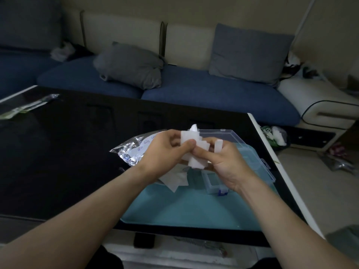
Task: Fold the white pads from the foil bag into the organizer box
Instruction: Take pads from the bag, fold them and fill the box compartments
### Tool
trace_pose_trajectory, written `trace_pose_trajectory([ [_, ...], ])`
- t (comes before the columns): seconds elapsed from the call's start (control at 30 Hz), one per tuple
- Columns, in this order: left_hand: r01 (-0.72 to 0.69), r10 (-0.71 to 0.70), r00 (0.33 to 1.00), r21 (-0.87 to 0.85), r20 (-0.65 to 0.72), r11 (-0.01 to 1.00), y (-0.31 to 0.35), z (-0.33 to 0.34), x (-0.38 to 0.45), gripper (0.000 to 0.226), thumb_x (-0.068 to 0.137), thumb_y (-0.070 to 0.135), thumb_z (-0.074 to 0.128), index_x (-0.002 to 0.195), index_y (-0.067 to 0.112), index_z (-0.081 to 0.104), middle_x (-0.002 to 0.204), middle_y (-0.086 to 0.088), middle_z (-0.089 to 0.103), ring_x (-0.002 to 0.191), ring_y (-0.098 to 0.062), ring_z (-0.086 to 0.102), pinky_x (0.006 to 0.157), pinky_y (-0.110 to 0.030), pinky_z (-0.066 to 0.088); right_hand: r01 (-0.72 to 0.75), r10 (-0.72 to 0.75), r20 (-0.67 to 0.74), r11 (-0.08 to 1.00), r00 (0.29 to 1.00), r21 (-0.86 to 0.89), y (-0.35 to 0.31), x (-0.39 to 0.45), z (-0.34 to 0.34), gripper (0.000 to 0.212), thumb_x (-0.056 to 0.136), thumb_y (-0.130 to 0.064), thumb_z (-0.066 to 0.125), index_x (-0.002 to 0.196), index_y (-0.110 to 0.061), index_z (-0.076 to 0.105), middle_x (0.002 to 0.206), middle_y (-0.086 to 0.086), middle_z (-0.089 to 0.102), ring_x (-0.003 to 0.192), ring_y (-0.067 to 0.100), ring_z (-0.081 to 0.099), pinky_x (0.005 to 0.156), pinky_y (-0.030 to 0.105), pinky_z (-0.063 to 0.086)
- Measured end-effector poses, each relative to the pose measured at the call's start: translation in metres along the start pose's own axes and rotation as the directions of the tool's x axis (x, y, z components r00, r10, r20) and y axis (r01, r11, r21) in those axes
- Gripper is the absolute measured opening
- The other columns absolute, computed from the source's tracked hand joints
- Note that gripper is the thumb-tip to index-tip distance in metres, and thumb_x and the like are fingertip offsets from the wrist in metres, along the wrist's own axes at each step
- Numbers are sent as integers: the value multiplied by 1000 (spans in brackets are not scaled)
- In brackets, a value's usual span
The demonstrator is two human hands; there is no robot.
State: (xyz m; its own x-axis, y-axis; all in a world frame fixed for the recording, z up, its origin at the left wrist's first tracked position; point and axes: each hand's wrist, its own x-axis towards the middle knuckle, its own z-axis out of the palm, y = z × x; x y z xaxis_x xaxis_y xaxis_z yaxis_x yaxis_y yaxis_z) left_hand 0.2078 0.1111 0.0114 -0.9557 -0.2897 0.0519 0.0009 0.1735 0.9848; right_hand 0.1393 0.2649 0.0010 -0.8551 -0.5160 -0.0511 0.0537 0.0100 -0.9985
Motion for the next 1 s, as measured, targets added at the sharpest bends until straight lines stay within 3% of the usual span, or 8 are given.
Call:
trace_pose_trajectory([
  [0.07,33,-32,998,23,-49,999,-4,-1,3,30,87,24,73,113,11,67,91,-3,76,81,-19,74,74,-39,61,56,-57,-6,992,998,-112,-1,0,1,28,80,-15,79,107,-9,73,95,10,77,88,25,75,69,35,61],
  [0.13,51,-43,995,89,-91,995,-8,-2,5,29,85,24,76,110,15,67,92,-2,74,82,-18,73,76,-40,61,90,-89,13,975,996,-206,-2,-1,3,23,85,-9,77,107,-12,74,95,8,77,83,21,75,65,31,60],
  [0.23,86,-65,988,148,-143,985,-8,-4,4,29,85,22,76,108,27,60,96,0,70,83,-18,70,72,-37,59,104,-99,33,961,995,-257,-5,-3,8,28,86,-2,76,111,-14,72,103,9,73,75,14,72,58,25,58],
  [0.33,73,-54,992,160,-116,984,-8,-6,4,24,85,21,74,108,24,66,96,4,72,82,-15,70,71,-40,60,99,-112,-30,954,993,-281,-8,-4,8,39,81,-2,80,115,-14,66,109,8,67,74,14,72,56,28,59],
  [0.57,86,-78,988,53,-132,995,-7,-5,5,25,87,19,73,111,21,67,99,0,73,85,-19,71,69,-40,60,-31,-5,-109,945,994,-326,-14,-7,-2,25,78,-18,85,94,-8,68,80,6,76,63,18,73,54,29,59],
  [0.73,60,-52,990,56,-133,997,-10,-6,8,24,87,17,73,109,20,67,98,0,74,83,-18,72,64,-35,60,-14,-32,-158,959,987,-283,-14,-9,-3,21,82,-27,81,93,-12,73,79,6,76,58,17,69,50,28,54],
  [0.87,-44,51,998,202,-30,978,-12,-9,8,20,85,16,74,100,27,67,87,12,71,71,0,66,61,-15,53,16,-58,-139,957,989,-290,-16,-6,-4,16,86,-32,77,93,-18,73,63,-5,66,45,9,50,43,23,41],
  [1.0,-46,28,997,293,67,955,-15,-8,7,26,84,19,75,107,31,68,90,8,71,77,-7,68,69,-27,59,118,-185,-157,924,970,-363,-20,-6,-7,18,93,-25,70,85,-9,69,49,-13,57,41,0,48,41,17,37],
])
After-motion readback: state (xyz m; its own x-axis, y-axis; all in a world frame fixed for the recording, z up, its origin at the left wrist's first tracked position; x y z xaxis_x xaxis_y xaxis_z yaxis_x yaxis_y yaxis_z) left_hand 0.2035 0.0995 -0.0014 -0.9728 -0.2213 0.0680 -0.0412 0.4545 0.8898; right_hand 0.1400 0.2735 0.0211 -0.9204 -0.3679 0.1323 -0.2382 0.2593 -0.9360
